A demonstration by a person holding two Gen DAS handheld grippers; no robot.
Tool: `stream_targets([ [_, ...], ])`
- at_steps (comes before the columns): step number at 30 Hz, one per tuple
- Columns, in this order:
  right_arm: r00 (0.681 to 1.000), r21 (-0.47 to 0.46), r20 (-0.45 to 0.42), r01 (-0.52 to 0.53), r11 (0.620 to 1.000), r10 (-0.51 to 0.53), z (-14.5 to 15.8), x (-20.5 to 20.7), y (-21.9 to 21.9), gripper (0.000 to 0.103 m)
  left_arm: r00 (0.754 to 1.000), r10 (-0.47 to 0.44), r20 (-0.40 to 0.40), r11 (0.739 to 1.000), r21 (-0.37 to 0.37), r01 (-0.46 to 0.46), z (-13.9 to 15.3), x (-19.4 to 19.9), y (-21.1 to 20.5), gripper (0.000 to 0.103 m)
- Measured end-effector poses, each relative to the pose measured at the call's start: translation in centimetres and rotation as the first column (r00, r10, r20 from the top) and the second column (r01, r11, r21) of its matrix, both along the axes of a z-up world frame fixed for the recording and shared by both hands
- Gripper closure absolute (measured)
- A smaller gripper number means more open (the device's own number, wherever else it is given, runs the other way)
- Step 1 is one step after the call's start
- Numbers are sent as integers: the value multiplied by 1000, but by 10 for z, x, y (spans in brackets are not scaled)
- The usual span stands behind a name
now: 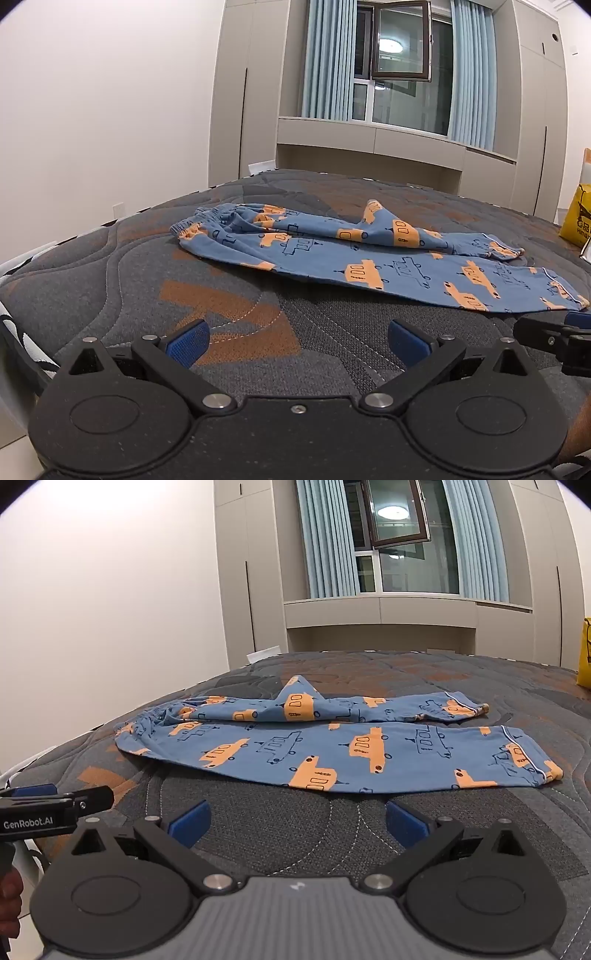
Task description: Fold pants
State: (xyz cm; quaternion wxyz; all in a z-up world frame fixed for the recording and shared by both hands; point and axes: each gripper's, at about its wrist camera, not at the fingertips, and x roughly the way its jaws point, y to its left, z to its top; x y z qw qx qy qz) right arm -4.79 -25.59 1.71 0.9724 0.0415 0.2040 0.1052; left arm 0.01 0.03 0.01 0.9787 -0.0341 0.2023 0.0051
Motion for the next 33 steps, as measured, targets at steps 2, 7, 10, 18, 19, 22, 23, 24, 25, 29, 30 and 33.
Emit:
stream_targets([
  [2, 1000, -2, -2, 0, 1000, 0, 0, -1, 1, 0, 1000, -3, -3, 1000, -3, 2, 0, 0, 1, 1],
  [7, 1000, -3, -7, 4, 1000, -4, 0, -1, -1, 0, 1000, 2, 0, 1000, -7, -2, 1, 1, 5, 1],
  [10, 1000, 5, -12, 6, 1000, -5, 0, 0, -4, 0, 1000, 1, 0, 1000, 11, -1, -1, -2, 0, 1],
  [18, 1000, 7, -20, 16, 1000, -16, 0, 0, -4, 0, 1000, -1, -5, 1000, 13, 1, 0, 0, 0, 1],
  [19, 1000, 7, -20, 16, 1000, -15, 0, 0, -4, 0, 1000, -1, -5, 1000, 12, 1, 0, 0, 0, 1],
  [22, 1000, 7, -20, 15, 1000, -15, 0, 0, -5, 0, 1000, -3, -5, 1000, 15, 3, 0, 0, 0, 1],
  [23, 1000, 7, -21, 14, 1000, -14, 0, 0, -4, 0, 1000, -3, -6, 1000, 15, 3, -1, 0, -1, 1],
  [24, 1000, 7, -21, 14, 1000, -14, 0, 0, -5, 0, 1000, -3, -7, 1000, 15, 3, -1, 0, -1, 1],
  [25, 1000, 6, -22, 14, 1000, -14, 0, 0, -5, 0, 1000, -4, -7, 1000, 17, 4, -1, 0, -1, 1],
  [29, 1000, 6, -26, 15, 1000, -15, 0, -1, -6, 0, 1000, -4, -8, 1000, 20, 4, -2, 0, -3, 1],
  [30, 1000, 5, -27, 15, 1000, -15, 0, -1, -6, 0, 1000, -4, -8, 1000, 19, 4, -2, 0, -3, 1],
  [33, 1000, 4, -28, 15, 1000, -15, 0, -1, -6, 0, 1000, -2, -9, 1000, 21, 2, -2, -1, -3, 1],
])
